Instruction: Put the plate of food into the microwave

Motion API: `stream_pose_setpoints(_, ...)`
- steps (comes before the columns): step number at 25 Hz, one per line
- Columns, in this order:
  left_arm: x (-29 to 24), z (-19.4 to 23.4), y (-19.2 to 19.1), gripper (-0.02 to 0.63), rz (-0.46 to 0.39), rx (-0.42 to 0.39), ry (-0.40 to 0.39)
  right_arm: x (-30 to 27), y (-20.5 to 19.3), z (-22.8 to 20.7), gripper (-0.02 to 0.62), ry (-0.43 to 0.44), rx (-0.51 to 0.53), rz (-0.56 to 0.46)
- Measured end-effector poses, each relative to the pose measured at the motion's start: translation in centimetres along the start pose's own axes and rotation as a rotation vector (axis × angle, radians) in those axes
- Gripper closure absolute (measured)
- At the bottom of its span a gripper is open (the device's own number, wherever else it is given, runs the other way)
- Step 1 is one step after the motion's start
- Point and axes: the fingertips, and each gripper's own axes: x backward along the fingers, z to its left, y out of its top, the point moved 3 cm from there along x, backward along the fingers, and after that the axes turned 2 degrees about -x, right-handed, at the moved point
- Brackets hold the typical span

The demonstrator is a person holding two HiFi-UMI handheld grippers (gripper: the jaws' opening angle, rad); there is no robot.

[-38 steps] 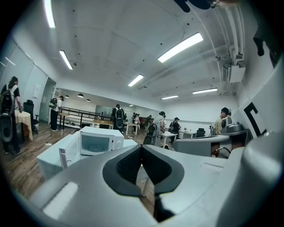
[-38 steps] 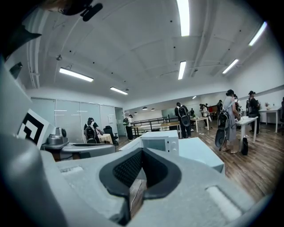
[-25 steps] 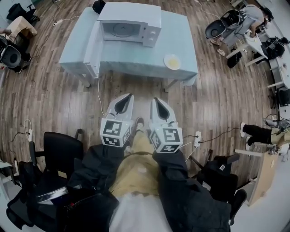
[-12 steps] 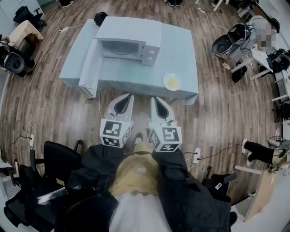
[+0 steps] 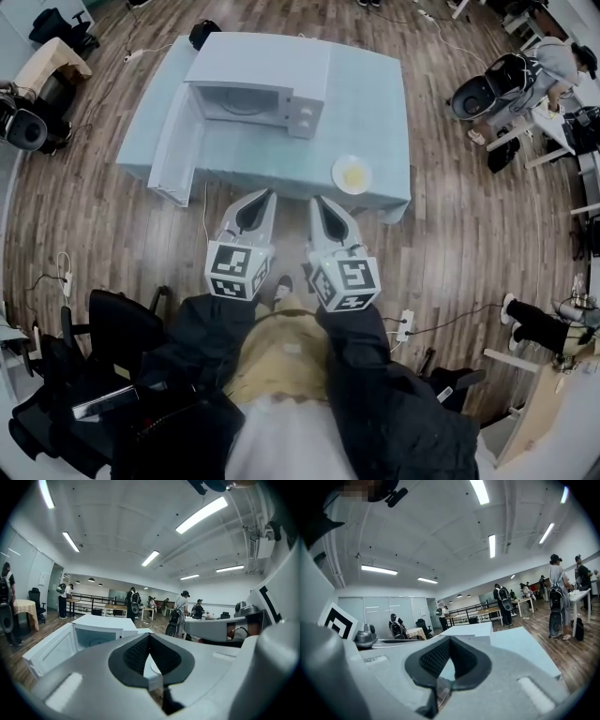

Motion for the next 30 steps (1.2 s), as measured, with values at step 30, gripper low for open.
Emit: stream_pose_setpoints(30,-11.7,9.9,2.5,0.607,0.012,0.043,-0.064,-13.7,1.3,-3.7,0.595,-0.086,0.013,0.064)
